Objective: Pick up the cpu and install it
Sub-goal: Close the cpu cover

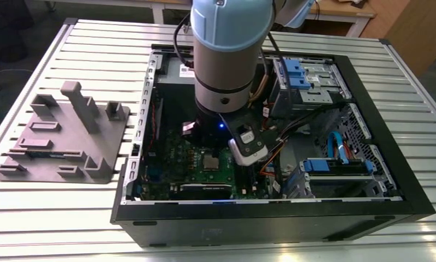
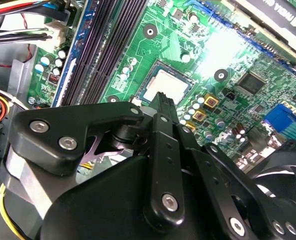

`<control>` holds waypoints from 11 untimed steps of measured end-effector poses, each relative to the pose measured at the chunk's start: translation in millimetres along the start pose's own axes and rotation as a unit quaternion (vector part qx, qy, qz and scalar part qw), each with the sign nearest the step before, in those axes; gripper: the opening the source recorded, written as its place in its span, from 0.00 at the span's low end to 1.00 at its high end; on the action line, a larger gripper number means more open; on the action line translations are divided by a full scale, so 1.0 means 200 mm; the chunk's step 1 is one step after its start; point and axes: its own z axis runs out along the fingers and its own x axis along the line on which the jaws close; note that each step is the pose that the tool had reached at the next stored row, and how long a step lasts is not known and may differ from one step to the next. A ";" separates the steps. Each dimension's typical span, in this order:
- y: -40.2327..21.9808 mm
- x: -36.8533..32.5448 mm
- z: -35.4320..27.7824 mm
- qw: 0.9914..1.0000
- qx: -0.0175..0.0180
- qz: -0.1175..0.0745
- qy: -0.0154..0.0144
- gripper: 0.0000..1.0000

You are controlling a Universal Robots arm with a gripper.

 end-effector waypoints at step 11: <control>0.027 -0.046 0.009 1.000 0.000 0.003 0.000 0.10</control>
